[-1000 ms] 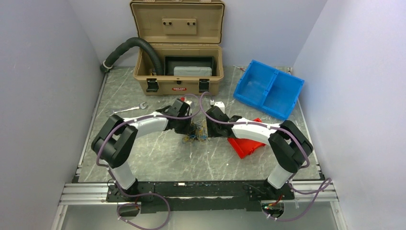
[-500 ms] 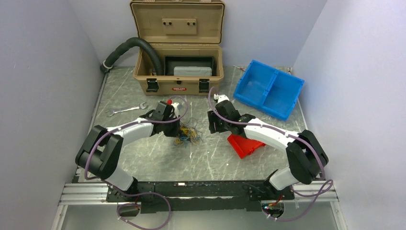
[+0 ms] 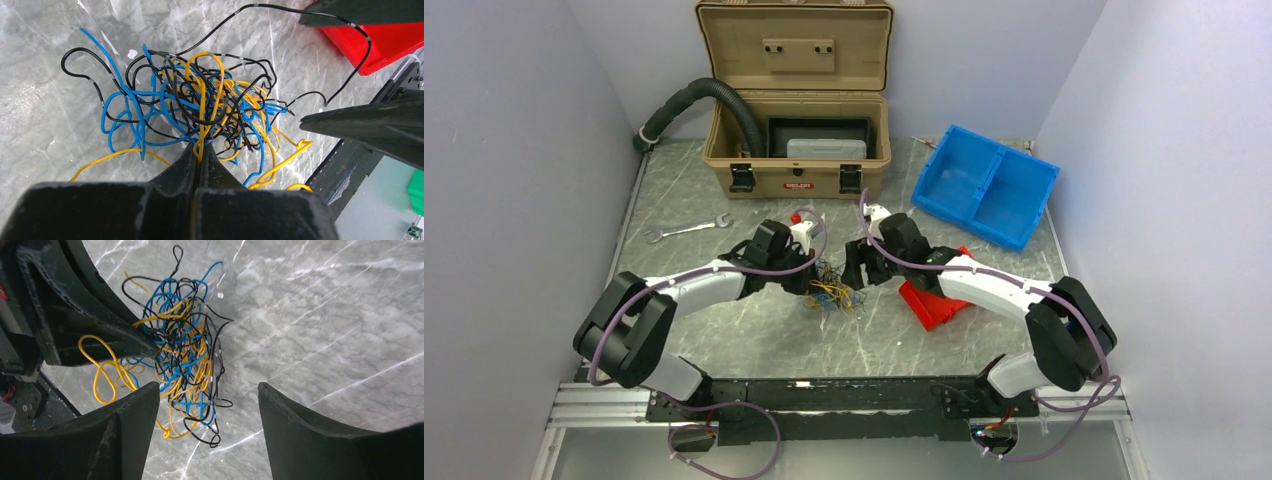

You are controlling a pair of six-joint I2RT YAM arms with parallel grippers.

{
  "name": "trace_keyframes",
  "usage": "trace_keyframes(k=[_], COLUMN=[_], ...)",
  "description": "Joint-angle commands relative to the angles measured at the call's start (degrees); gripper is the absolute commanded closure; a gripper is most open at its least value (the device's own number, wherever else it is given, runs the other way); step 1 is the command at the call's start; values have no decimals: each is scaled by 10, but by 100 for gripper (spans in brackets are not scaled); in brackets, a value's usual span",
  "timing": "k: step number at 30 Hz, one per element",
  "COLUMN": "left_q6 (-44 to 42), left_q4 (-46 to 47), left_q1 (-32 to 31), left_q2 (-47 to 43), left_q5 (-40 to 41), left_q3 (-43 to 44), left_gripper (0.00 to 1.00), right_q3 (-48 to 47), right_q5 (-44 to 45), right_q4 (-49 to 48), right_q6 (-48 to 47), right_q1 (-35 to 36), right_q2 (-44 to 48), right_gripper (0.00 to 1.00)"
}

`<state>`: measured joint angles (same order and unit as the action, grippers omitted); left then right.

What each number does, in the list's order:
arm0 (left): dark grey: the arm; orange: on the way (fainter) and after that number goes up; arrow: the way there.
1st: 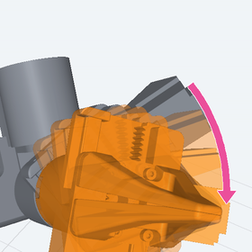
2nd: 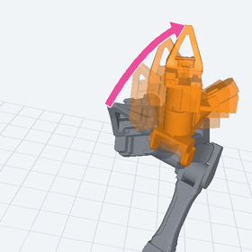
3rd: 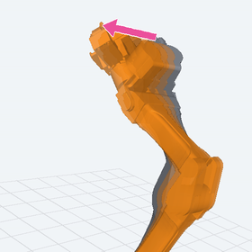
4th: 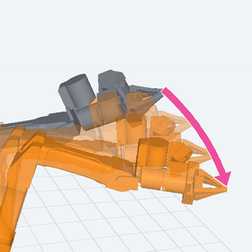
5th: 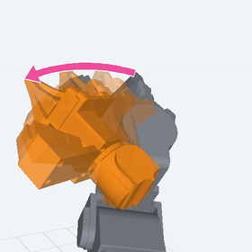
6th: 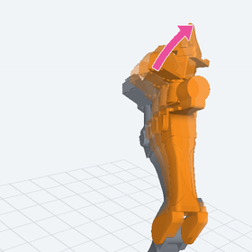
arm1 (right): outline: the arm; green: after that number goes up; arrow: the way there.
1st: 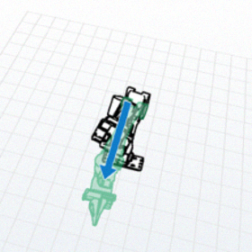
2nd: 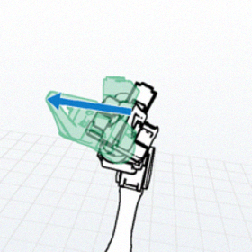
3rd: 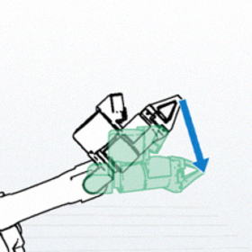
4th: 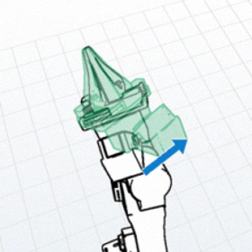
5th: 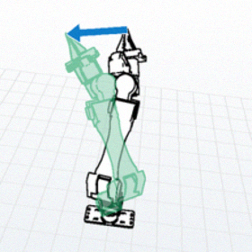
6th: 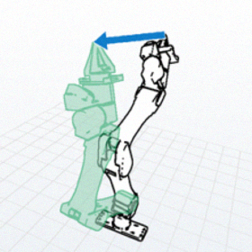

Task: Untangle the cables
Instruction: Untie the cable.

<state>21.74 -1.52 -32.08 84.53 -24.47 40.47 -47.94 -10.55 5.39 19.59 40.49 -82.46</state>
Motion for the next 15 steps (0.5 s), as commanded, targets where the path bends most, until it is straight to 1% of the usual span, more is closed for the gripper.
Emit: trace_keyframes(k=[1, 3, 5, 6, 7, 10, 15], left_q6=[-9, -11, -9, -5, -1, 41, 120], left_q4=[49, 41, 34, 30, 23, -1, 3], left_q1=[-4, -9, -11, -11, -11, -11, -33], left_q2=[-15, -20, -35, -50, -61, -102, -198], left_q5=[-27, -12, 5, 14, 23, 62, 113], left_q3=[-2, -5, -9, -11, -14, -27, -86], left_gripper=[95, 85, 72, 67, 64, 59, 40], right_q3=[27, 38, 42, 44, 45, 44, 31], right_q5=[-34, -35, -33, -29, -23, 1, 89], right_q4=[-49, -50, -50, -48, -46, -34, 4], right_q6=[19, 24, 26, 26, 26, 28, 57], right_q1=[2, 2, 3, 2, 3, 3, -2], right_q2=[4, 14, 23, 27, 33, 46, 34], right_gripper=[25, 25, 25, 25, 25, 25, 25])
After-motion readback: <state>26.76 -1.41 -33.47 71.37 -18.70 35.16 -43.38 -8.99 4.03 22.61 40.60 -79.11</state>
